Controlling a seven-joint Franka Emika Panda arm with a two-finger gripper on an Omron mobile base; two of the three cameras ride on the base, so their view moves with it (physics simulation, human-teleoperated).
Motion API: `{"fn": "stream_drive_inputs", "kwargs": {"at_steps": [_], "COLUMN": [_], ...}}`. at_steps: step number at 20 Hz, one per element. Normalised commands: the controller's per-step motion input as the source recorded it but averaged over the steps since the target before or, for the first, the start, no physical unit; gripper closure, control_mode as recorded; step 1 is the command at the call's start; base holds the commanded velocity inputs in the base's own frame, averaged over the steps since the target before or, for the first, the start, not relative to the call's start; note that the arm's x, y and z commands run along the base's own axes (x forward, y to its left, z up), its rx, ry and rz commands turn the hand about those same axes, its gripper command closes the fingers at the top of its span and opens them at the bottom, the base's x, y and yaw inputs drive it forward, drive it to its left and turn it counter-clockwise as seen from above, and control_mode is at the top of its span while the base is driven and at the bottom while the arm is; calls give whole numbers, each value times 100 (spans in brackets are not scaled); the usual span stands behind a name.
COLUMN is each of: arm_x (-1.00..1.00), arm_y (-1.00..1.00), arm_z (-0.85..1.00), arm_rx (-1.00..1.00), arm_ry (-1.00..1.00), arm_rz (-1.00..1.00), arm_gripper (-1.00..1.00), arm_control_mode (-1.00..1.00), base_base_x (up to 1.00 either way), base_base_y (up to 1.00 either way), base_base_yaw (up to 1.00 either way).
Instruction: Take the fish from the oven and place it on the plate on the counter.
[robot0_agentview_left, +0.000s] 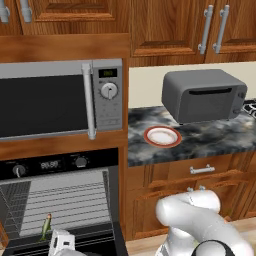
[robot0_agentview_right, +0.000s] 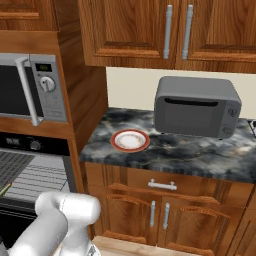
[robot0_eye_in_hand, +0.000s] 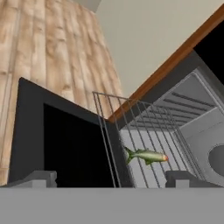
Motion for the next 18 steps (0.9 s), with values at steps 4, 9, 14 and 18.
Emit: {"fn": "stream_drive_inputs", "kwargs": {"at_steps": [4, 9, 14, 18], "arm_x": [-11, 4, 7, 15], "arm_y": [-30, -42, -39, -11], "arm_z": [100, 54, 0, 0], "arm_rx": [18, 13, 9, 3], "arm_ry": [17, 49, 68, 49], "arm_rz": [0, -3, -11, -11], "arm_gripper": [-100, -100, -100, -100], "arm_control_mode": [-100, -100, -100, -100], "base_base_x": [0, 0, 0, 0], "base_base_y": [0, 0, 0, 0], "base_base_yaw": [0, 0, 0, 0]}}
